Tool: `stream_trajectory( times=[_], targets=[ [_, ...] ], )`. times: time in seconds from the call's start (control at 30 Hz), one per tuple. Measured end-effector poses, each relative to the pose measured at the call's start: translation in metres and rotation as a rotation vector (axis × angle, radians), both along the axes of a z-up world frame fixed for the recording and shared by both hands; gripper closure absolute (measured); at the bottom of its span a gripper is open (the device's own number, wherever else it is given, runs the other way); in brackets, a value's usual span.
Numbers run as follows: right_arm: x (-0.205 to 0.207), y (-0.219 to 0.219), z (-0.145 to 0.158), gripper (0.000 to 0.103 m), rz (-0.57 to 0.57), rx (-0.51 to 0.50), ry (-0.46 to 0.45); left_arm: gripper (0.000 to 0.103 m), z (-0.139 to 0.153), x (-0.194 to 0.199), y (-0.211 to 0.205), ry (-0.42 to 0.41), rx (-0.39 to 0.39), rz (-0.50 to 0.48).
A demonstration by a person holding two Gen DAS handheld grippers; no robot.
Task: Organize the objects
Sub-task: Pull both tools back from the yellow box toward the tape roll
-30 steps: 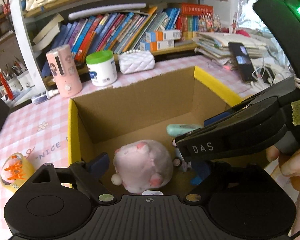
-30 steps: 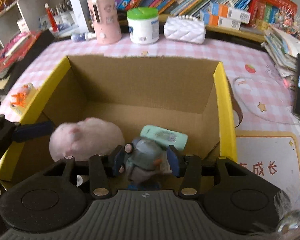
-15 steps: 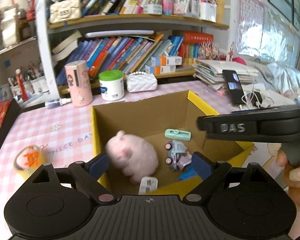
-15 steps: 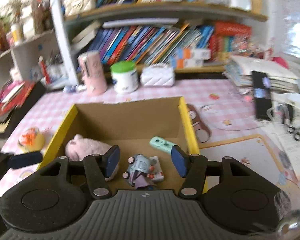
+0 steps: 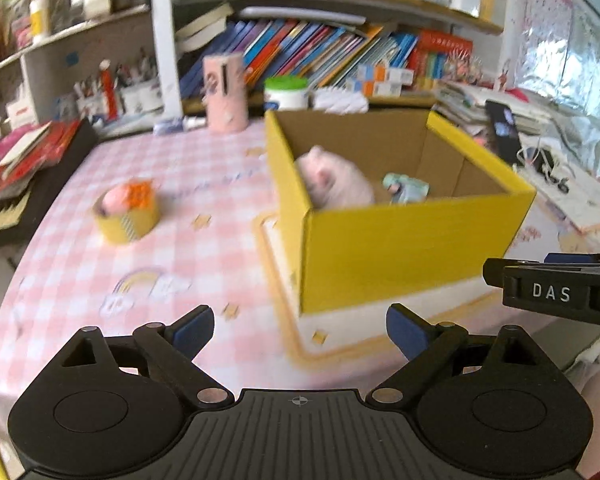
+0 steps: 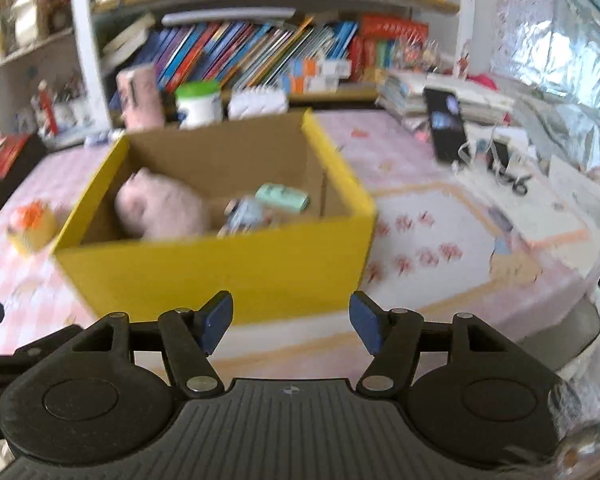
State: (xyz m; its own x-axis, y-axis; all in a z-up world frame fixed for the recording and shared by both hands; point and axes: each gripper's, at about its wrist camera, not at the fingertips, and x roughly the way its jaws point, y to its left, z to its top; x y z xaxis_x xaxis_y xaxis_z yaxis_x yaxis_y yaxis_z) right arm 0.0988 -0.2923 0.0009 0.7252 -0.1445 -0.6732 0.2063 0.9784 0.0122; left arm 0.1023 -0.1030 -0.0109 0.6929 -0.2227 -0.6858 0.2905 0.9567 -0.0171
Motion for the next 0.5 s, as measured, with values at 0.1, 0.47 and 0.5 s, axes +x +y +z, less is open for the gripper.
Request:
stream_trajectory(
  times=[0.1, 0.47, 0.5],
  targets=[
    [-0.015, 0.021, -0.004, 0.041, 0.034, -0.007, 0.015, 0.008, -0.003, -0.011, 0.017, 0.021, 0.005, 0.021],
    [-0.045, 0.092, 0.0, 0.04, 0.146, 0.002, 0.009, 0.008, 0.005, -0.048, 0.08, 0.009, 0.012, 0.102],
    [-0.047, 0.098, 0.001, 0.04, 0.155, 0.004, 0.005, 0.008, 0.006, -0.05, 0.085, 0.006, 0.013, 0.111]
  ],
)
